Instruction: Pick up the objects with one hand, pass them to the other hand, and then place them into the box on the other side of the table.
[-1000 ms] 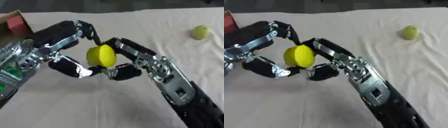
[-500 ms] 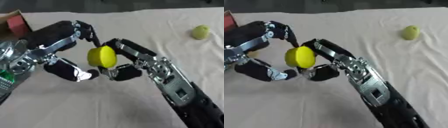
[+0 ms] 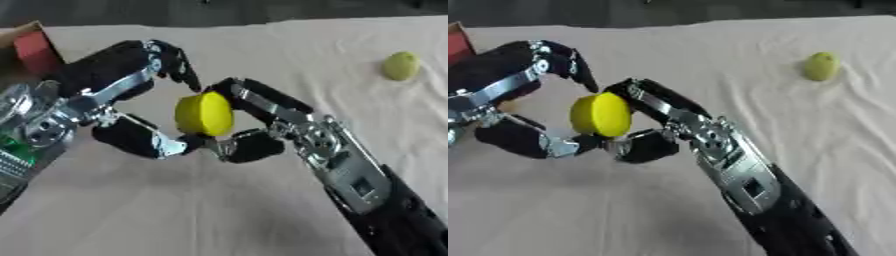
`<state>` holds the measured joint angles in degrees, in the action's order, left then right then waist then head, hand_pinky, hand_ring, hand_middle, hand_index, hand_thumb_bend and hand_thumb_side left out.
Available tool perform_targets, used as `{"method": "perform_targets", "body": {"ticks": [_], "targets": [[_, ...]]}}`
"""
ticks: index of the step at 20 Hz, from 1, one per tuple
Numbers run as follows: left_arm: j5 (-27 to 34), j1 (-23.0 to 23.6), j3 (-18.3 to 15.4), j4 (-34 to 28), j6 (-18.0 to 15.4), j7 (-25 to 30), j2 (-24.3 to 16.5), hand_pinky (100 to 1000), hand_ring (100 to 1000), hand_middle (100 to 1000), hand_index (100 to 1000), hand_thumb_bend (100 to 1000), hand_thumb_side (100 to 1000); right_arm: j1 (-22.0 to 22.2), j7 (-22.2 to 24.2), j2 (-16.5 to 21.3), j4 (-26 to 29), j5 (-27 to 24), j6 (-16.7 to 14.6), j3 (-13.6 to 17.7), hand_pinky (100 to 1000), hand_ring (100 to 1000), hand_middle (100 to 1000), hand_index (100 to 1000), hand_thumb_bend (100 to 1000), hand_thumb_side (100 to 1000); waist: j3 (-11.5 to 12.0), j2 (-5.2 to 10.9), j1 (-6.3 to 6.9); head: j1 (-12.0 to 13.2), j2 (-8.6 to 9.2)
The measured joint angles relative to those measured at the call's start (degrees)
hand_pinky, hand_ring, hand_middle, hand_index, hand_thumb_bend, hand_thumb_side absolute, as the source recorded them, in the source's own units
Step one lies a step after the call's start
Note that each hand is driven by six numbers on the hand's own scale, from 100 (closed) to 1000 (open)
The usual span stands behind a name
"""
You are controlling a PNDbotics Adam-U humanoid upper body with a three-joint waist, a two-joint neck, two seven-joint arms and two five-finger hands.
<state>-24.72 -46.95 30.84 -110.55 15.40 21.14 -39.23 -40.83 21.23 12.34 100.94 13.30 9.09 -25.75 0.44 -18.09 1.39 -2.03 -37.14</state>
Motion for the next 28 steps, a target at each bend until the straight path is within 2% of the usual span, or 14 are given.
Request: {"method": "perform_targets", "body": {"ticks": [7, 13, 21, 25, 28], "targets": [[0.0, -0.2, 0.0, 1.1, -0.2, -0.8, 1.0, 716, 667, 609, 660, 457, 276, 0.0, 0.0, 0.1, 0.0, 0.0, 0.0, 0.5, 629, 510, 458, 630, 100, 100, 0.0, 0.00, -0.02, 0.2, 0.00], [0.2, -0.5, 0.1, 1.3, -0.9, -1.0, 1.6, 698, 632, 569, 603, 404, 184, 0.0, 0.0, 0.3, 0.0, 0.0, 0.0, 0.7, 627, 510, 458, 630, 100, 100, -0.1, 0.00, -0.01, 0.2, 0.00], [1.1, -0.6, 0.1, 1.3, -1.9, -0.8, 2.0, 690, 617, 552, 582, 383, 110, 0.0, 0.3, 0.5, 0.0, -0.1, 0.2, 0.8, 626, 510, 458, 629, 100, 100, -0.1, 0.00, 0.00, 0.2, 0.01], [1.5, -0.6, 0.1, 1.1, -2.0, -0.8, 2.0, 662, 546, 490, 524, 393, 100, 0.0, 0.4, 0.5, 0.0, -0.1, 0.2, 0.8, 629, 517, 469, 641, 100, 100, -0.1, 0.00, -0.01, 0.2, 0.01], [1.8, -0.6, 0.1, 1.1, -1.6, -1.5, 2.0, 624, 461, 397, 450, 455, 100, 0.1, 0.6, 0.5, 0.0, 0.0, 0.1, 0.8, 649, 540, 499, 673, 100, 121, -0.1, 0.00, -0.02, 0.2, 0.01]]}}
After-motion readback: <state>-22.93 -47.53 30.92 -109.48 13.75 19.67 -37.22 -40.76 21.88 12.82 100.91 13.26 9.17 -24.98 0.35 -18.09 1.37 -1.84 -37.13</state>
